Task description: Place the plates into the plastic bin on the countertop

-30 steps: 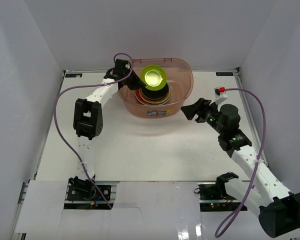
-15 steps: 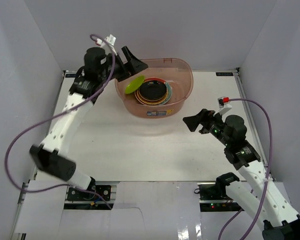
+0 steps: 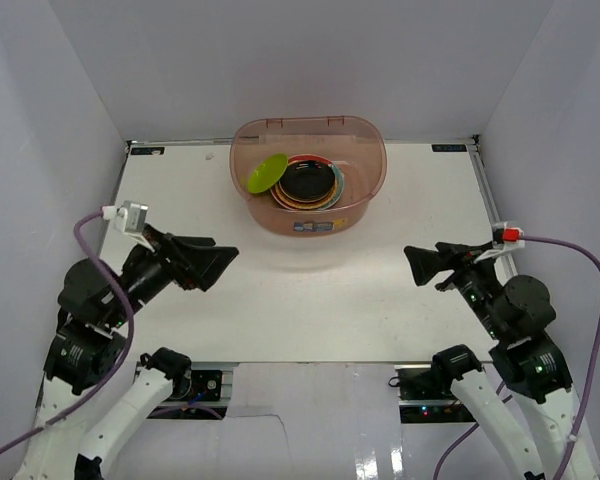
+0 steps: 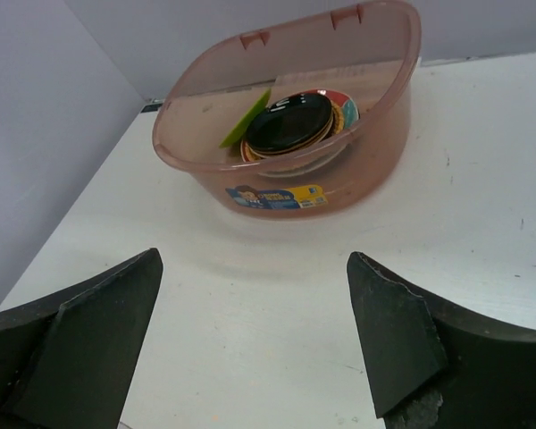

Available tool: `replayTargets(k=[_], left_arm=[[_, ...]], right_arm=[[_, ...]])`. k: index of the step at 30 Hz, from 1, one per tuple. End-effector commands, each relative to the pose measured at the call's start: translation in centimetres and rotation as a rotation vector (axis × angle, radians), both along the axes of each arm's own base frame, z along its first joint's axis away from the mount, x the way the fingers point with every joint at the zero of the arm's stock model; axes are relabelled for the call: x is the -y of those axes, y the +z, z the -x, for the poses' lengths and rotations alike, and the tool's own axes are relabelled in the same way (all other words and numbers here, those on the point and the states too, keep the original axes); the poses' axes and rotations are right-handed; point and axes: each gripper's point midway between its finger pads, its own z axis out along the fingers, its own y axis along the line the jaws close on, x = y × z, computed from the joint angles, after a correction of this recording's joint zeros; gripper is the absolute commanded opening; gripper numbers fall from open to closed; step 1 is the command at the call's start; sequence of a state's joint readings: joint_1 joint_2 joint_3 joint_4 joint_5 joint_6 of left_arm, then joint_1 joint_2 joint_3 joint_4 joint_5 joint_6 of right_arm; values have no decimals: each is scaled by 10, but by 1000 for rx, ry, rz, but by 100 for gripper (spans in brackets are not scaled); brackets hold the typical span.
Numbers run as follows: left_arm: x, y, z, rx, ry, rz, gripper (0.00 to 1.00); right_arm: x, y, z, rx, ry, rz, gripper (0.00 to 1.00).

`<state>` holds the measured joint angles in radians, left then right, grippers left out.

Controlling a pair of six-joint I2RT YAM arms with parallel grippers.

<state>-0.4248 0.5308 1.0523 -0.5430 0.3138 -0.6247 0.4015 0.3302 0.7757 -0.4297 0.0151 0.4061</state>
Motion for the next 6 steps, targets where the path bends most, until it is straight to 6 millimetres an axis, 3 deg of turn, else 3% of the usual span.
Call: replayTargets(k=[1, 5, 6], left_arm=[[-18, 0, 22, 28, 43, -3, 98], [-27, 3, 34, 58, 60, 14, 98], [-27, 9, 36, 73, 57, 25, 98]], right_arm=[[17, 31, 18, 100, -43, -8, 90], [12, 49, 30, 142, 8, -26, 90], [10, 64, 39, 171, 40, -37, 90]])
